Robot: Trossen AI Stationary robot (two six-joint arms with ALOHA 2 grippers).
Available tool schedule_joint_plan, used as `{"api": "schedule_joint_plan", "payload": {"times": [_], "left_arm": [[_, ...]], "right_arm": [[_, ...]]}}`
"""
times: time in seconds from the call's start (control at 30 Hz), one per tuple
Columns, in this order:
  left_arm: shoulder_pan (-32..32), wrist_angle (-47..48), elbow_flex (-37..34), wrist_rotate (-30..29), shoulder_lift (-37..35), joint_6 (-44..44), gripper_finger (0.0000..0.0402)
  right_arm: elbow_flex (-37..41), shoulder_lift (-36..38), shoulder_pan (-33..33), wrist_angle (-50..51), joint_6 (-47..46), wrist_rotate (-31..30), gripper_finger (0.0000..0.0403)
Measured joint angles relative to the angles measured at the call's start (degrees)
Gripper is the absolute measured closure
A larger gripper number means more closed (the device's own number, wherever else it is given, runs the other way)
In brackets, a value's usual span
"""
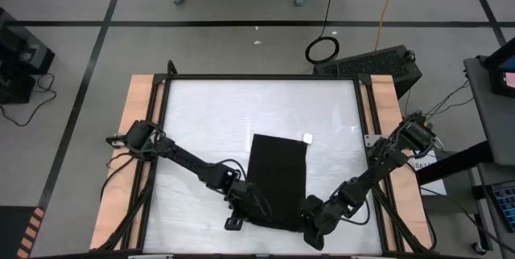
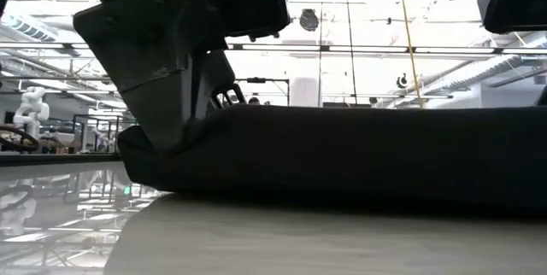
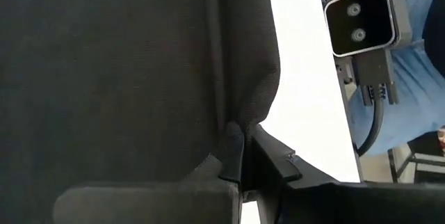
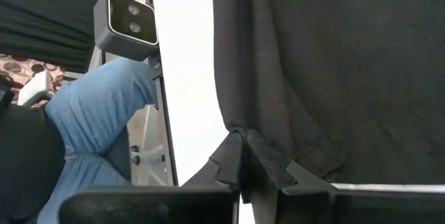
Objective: Roll towel
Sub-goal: Roll the black towel
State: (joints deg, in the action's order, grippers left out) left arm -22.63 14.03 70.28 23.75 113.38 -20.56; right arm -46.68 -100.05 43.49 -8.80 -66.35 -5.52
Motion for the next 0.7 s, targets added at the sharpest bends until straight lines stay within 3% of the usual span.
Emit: {"api": "schedule_joint_plan", "payload": {"times": [0.7], "left_arm": [[-0.3,-0.2,0.0,1.0,0.0,-8.1,0.0382]], "right_arm": [[0.0,0.0,0.9,-0.9,1.5,-2.0,0.0397]]}}
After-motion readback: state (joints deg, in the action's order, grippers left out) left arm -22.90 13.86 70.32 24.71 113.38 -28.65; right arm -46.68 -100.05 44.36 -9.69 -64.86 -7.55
